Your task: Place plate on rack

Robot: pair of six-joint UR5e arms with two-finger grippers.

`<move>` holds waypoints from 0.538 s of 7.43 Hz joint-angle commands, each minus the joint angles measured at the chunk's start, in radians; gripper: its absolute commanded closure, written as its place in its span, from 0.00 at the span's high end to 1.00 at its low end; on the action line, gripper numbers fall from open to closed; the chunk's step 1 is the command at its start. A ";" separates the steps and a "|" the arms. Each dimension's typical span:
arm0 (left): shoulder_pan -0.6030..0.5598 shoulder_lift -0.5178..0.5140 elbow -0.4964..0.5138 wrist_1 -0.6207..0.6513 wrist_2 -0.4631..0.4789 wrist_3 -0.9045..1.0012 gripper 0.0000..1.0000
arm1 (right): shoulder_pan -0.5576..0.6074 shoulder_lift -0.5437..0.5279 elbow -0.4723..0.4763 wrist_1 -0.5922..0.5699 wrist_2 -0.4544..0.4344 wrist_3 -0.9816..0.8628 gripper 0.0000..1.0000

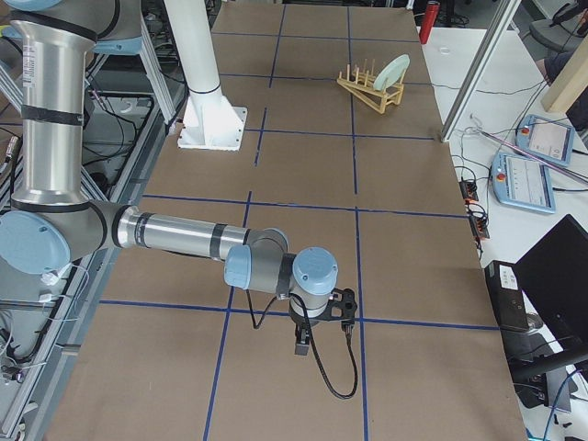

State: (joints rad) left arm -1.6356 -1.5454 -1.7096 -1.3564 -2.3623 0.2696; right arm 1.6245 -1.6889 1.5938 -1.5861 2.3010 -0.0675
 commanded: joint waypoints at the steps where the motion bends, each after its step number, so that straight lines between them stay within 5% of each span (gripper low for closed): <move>1: -0.001 0.002 0.015 -0.001 0.000 0.002 1.00 | 0.000 0.000 0.000 0.000 0.000 0.000 1.00; 4: 0.005 -0.015 0.022 0.016 0.011 0.002 1.00 | 0.000 0.000 0.000 0.000 0.000 0.000 1.00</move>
State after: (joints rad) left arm -1.6340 -1.5488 -1.6944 -1.3517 -2.3544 0.2704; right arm 1.6245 -1.6889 1.5942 -1.5861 2.3010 -0.0675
